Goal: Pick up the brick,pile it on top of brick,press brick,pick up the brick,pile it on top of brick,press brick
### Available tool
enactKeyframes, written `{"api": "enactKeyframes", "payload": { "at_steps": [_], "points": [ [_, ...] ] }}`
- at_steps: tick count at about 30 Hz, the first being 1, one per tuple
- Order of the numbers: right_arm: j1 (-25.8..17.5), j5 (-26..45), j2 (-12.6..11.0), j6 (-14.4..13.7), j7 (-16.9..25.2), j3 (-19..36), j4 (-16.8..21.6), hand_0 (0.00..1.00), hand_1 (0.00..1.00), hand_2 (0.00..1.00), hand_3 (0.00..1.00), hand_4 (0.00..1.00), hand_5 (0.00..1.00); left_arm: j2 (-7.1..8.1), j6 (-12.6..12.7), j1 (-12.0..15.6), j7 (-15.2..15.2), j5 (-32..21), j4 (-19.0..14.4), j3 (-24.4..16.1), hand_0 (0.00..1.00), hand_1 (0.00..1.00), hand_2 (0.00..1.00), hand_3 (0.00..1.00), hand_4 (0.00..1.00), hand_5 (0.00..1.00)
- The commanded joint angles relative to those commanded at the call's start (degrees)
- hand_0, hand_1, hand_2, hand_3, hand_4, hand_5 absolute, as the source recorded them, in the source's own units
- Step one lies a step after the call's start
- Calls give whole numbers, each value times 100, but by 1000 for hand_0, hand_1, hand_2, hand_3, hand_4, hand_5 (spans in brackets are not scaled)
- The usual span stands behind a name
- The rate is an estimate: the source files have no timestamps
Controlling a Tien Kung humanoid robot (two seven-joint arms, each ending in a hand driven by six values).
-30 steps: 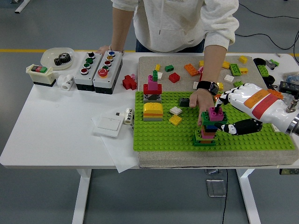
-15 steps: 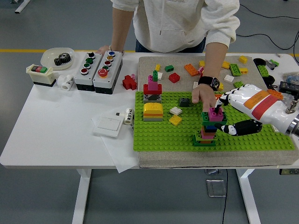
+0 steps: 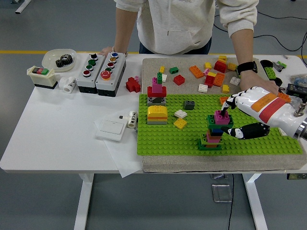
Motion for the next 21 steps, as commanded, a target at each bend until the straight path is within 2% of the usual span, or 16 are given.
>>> {"api": "enactKeyframes", "payload": {
  "at_steps": [21],
  "points": [
    [78,121,-32,-182,71,126,132,448,535,592,539,748,472,-2,7,-3,-14,-43,6,23,447,547,582,625,658,797]
  ]
}}
